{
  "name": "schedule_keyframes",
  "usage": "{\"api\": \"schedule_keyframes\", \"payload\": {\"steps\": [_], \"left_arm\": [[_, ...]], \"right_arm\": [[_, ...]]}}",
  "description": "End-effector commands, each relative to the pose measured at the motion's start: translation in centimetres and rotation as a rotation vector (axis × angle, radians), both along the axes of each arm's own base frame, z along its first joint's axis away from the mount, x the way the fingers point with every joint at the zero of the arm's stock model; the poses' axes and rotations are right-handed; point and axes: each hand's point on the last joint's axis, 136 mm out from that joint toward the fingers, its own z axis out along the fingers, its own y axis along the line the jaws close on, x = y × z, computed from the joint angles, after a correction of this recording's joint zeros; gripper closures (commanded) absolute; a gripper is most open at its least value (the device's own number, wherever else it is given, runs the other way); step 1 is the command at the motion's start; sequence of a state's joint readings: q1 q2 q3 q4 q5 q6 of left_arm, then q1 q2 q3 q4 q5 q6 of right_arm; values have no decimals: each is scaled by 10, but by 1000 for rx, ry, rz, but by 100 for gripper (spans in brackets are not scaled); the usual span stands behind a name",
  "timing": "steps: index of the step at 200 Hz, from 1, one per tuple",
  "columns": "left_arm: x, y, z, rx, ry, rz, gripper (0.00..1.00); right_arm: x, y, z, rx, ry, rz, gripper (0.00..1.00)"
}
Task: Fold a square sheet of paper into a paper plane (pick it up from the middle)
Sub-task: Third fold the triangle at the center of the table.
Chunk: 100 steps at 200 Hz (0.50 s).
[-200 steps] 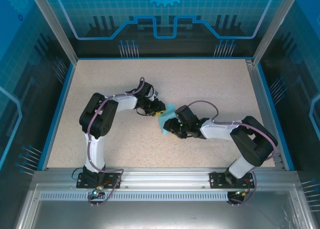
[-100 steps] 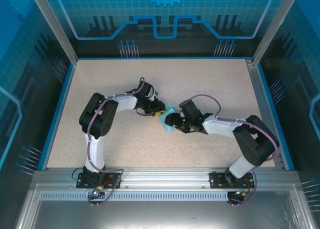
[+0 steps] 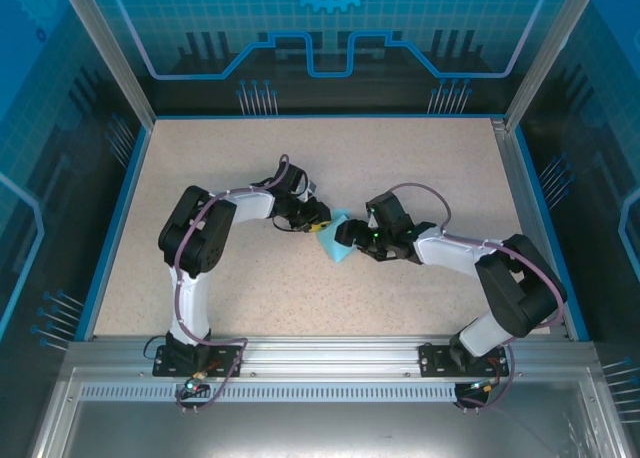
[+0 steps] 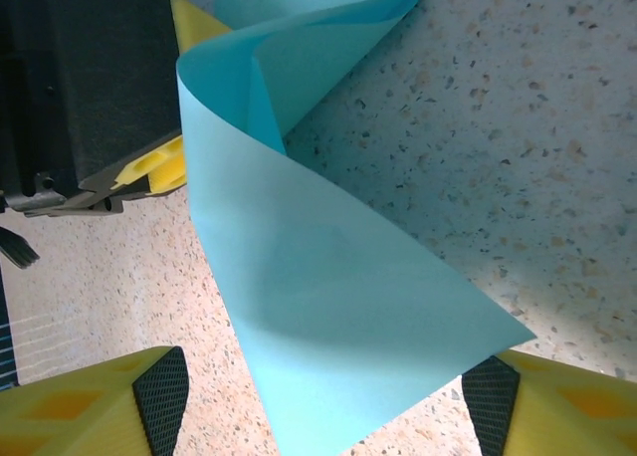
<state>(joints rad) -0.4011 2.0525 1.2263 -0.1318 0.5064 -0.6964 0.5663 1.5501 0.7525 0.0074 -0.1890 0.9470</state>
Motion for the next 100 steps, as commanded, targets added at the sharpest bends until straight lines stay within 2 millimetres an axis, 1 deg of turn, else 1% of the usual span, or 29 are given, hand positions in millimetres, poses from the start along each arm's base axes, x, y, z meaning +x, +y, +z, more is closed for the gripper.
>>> {"api": "schedule_keyframes", "payload": {"steps": [1,29,52,78,100], "left_arm": [[-25,16,-21,63,88,-10,71],[-26,16,-22,65,91,-11,71],[-26,16,-23,63,93,-8,72],[-26,16,-22,62,93,-10,71],[-26,16,-22,62,93,-10,71]], "right_arm": [[7,-4,4,12,-17,12,23],[13,0,6,67,-18,25,23],[18,-2,5,67,-30,24,23],[22,-2,7,107,-21,20,22],[18,8,14,159,-17,61,23]]}}
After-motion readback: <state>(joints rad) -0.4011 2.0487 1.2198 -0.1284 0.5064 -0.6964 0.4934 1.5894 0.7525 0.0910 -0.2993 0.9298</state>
